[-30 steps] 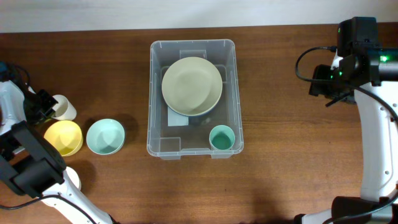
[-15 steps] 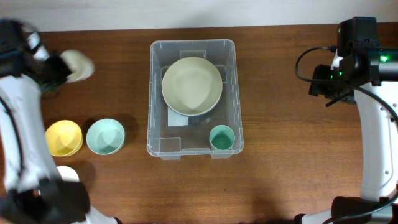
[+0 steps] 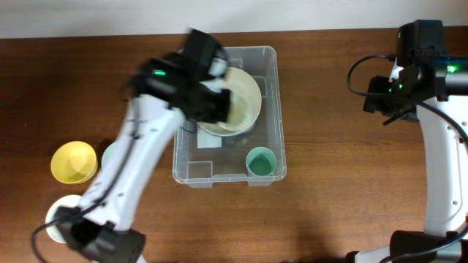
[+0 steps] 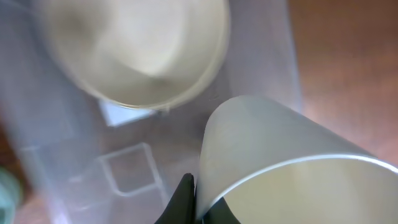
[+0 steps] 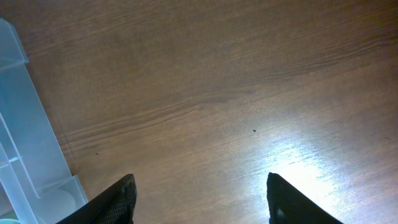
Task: Pack container
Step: 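Lift the white cup and stack it onto the mint cup, then release the cup and grasp the mint bowl rim with the left gripper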
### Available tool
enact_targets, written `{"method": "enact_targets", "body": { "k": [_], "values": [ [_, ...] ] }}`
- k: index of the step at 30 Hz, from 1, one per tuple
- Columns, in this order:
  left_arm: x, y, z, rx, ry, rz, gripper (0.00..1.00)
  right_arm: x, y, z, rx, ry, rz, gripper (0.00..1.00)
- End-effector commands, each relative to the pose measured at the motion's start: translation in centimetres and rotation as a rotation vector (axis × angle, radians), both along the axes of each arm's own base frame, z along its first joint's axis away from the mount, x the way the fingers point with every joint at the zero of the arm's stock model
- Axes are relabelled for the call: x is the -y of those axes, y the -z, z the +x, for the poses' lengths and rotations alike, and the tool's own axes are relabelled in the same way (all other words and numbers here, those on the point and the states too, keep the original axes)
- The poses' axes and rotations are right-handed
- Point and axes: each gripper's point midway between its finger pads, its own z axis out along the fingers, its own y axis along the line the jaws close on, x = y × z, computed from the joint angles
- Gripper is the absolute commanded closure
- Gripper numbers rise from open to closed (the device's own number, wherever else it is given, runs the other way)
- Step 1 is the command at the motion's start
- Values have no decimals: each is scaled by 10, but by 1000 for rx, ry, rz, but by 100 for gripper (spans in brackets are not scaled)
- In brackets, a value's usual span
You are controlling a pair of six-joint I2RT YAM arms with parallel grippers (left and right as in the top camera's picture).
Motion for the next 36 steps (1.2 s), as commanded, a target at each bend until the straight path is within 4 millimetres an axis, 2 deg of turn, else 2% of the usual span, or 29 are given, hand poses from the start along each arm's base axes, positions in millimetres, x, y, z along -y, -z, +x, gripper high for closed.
{"method": "enact_targets", "body": {
  "k": [1,3,6,19,21,22,24,25,27,29,31,36],
  "values": [
    [31,21,-19,-43,121,37,99,5,-5,-4,12,7,-18,37],
    [43,34,-30,-82,163,64,99,5,-5,-4,12,7,-18,37],
    [49,49,-43,-131,195,112,99,5,-5,-4,12,6,-18,37],
    [37,67,-48,-179,182,218,99,5,-5,-4,12,7,-18,37],
    [37,68,-47,-182,182,220,90,5,-5,-4,12,7,-18,37],
    [37,69,-47,-184,182,221,79,5,-5,-4,12,7,-18,37],
    [37,70,-47,-184,182,222,52,5,-5,-4,12,7,-18,37],
    [37,70,-47,-183,182,222,43,5,-5,-4,12,7,-18,37],
    [35,70,-44,-172,175,232,41,5,-5,-4,12,6,-19,37],
    [21,65,-35,-138,132,279,41,5,-5,-4,11,4,-19,37],
    [-6,51,-21,-76,28,341,41,5,-5,-4,11,4,-19,37],
    [-87,-18,0,87,-246,310,38,5,-5,-4,13,4,-20,37]
  ]
}}
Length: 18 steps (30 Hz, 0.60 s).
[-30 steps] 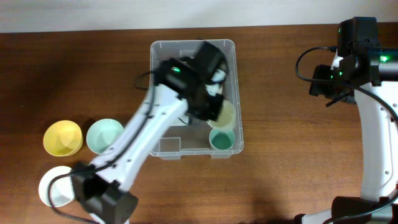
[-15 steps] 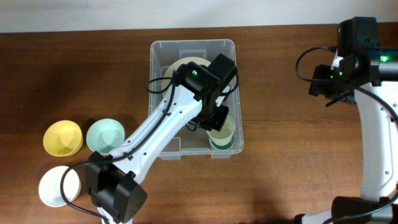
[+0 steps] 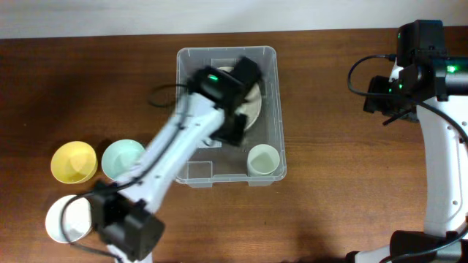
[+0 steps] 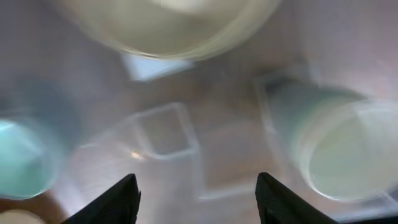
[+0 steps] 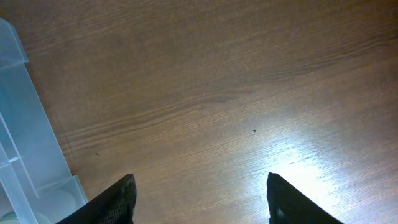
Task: Pack container
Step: 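Release the cup and grasp the mint bowl rim with the left gripper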
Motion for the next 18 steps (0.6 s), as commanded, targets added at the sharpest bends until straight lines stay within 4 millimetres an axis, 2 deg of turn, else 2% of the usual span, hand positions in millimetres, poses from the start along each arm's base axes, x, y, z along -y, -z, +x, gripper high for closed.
{"method": "enact_targets", "body": {
  "k": [1,3,5,7,10,12,18],
  "values": [
    [-77,-77,16,240,-229,-18,38,5,-5,-4,13,4,-19,37],
    [-115,-95,15,282,-335,-29,37,5,-5,-4,13,4,-19,37],
    [-152,-100,12,296,-438,-21,37,5,-5,-4,12,4,-19,37],
    [-184,-93,9,277,-530,1,30,5,-5,-4,12,4,-19,37],
    [-216,-68,10,223,-626,29,26,5,-5,-4,12,4,-19,37],
    [-226,-40,15,170,-650,17,26,5,-5,-4,12,4,-19,37],
    [-219,49,24,7,-645,-18,26,5,-5,-5,11,4,-18,37]
  ]
}}
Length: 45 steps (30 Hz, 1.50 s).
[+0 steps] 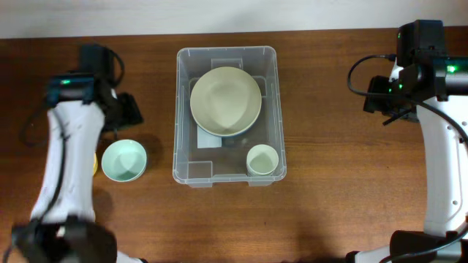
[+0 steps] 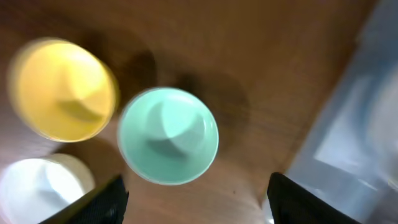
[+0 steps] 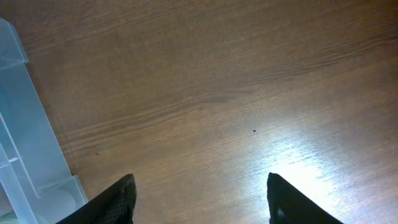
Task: Pack container
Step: 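Release the cup and grasp the mint bowl rim with the left gripper, then lower the mint bowl into the container's front left area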
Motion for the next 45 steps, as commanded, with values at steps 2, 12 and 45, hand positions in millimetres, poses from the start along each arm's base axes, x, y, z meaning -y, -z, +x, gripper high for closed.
{"method": "enact_targets", "body": {
  "k": [2,12,45],
  "values": [
    [10,63,-8,-160,26,-54,26,5,-5,-5,11,4,-18,37],
    [10,135,-20,-377,20,-65,37,5,-5,-6,6,4,-18,37],
    [152,-94,-6,237,427,-82,99,5,-6,-4,15,4,-19,37]
  ]
}}
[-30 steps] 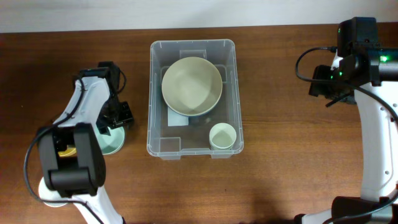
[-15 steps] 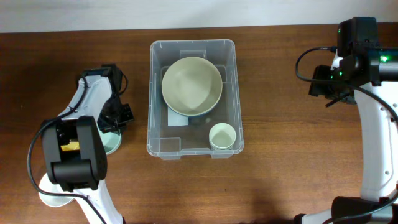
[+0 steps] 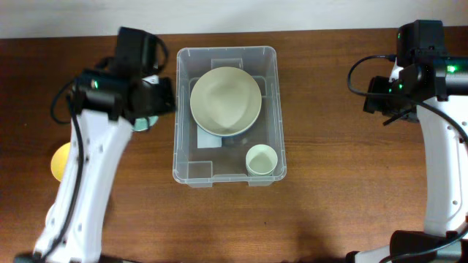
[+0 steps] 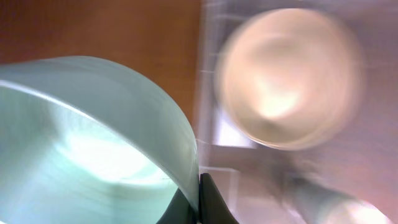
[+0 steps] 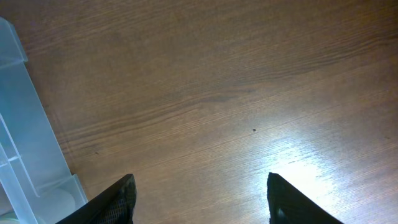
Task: Pack container
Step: 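Lower the mint bowl into the container's front left area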
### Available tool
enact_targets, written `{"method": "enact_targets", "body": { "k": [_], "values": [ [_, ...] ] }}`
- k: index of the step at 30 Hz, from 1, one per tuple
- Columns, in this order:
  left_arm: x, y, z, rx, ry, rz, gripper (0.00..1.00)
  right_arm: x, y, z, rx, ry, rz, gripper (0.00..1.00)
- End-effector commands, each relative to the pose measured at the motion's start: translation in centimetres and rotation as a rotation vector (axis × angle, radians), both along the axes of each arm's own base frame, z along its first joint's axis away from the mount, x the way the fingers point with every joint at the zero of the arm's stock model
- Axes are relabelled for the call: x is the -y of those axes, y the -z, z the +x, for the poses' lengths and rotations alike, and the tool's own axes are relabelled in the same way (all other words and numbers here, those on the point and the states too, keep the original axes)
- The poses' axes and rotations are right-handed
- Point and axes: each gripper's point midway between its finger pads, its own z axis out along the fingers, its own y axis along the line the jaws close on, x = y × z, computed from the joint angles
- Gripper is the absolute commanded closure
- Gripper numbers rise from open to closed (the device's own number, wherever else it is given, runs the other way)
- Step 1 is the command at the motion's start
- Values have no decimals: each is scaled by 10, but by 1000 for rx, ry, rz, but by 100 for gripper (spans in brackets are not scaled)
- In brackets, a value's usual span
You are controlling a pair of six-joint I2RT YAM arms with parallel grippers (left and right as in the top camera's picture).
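The clear plastic container (image 3: 181, 95) stands mid-table with a large cream bowl (image 3: 225, 101) in its far half and a cream cup (image 3: 261, 159) in its front right corner. My left gripper (image 3: 151, 111) is just left of the container wall, shut on the rim of a mint-green bowl (image 3: 140, 123). In the left wrist view the mint bowl (image 4: 81, 143) fills the left side, the gripper (image 4: 199, 200) pinches its rim, and the cream bowl (image 4: 289, 78) lies beyond. My right gripper (image 5: 202, 205) hangs open over bare wood, far right.
A yellow bowl (image 3: 58, 161) sits on the table at the left, partly hidden by my left arm. The container's corner (image 5: 18, 124) shows at the left edge of the right wrist view. The right arm (image 3: 439, 146) stands along the table's right side.
My left gripper was open above the mint bowl on the table at the left. Now it is shut on that bowl's rim, holding it beside the container's left wall. The right arm is unchanged.
My left gripper first held a cream cup over the container, where a green cup stood front right. Then it was open and the cream cup stood in that corner. Then it hung open over the bowls at the left, and now it holds the mint bowl.
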Motion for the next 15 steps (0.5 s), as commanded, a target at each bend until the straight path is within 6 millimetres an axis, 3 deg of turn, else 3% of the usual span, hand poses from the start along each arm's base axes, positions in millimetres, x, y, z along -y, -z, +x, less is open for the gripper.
{"method": "enact_targets", "body": {
  "k": [1,4,7,15],
  "values": [
    [42,16,-18,-64,125,20,99,5,-6,-3,18,4,-19,37],
    [73,36,-36,-128,223,50,99,5,-6,-3,17,4,-19,37],
    [92,70,-51,-221,285,94,99,5,-5,-4,13,4,-19,37],
    [105,148,-73,-434,323,133,99,5,-5,-5,7,4,-18,37]
  ]
}}
